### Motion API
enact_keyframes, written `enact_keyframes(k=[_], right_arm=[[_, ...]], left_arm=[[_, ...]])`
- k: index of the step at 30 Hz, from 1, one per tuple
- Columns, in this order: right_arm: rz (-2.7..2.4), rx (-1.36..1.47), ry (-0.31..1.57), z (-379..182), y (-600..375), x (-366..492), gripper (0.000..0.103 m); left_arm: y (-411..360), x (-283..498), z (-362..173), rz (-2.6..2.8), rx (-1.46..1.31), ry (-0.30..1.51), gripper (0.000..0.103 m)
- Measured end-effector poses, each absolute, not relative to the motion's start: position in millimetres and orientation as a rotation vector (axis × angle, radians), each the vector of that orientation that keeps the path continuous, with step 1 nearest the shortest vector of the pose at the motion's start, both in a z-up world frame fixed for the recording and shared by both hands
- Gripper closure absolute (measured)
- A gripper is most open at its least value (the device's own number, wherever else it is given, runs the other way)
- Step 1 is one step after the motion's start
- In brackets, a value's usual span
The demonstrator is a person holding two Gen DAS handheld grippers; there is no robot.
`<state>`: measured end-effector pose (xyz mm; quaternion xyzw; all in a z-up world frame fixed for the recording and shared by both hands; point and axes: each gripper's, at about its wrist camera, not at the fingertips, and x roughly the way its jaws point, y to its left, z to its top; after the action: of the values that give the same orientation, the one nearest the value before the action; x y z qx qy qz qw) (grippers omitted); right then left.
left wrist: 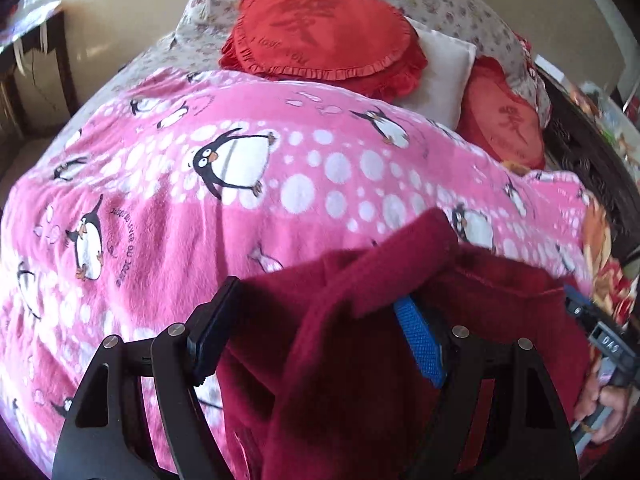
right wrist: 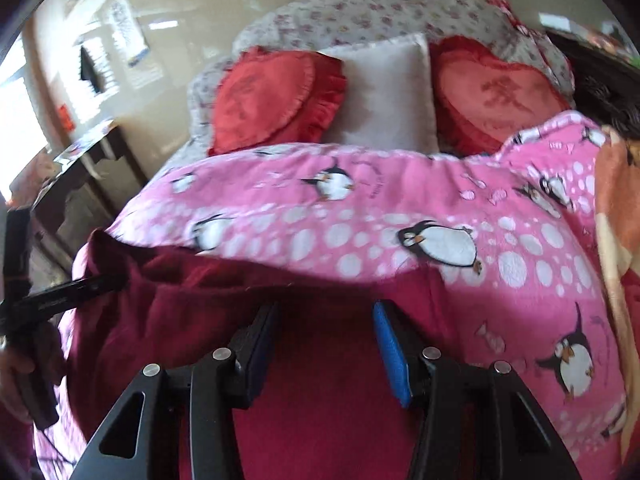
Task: Fold small clothes
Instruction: 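Lift the hem with both tools and fold it over toward the collar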
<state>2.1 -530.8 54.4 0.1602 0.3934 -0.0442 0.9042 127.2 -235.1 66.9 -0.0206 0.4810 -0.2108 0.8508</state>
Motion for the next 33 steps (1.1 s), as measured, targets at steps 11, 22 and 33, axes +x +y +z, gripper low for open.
enact_keyframes(k=[11,22,33], right_arm=[[0.189,0.261,0.696,126.7,-458.1,-1.3,0.056],[0.315,-0.057,0.798,83.7,-339.4,91.6,0.095],[0.192,0.141,0.789,83.9,-353.0,125.5,0.103]], left_arm=[[-185.0,60.3,95.6,-0.549,-0.037,0.949,0.025],[-175.1,25.1,58.7,-0.57,0.05,1.025,0.025],[-171.0,33.5,70.0,-0.564,0.017,0.998,0.025]])
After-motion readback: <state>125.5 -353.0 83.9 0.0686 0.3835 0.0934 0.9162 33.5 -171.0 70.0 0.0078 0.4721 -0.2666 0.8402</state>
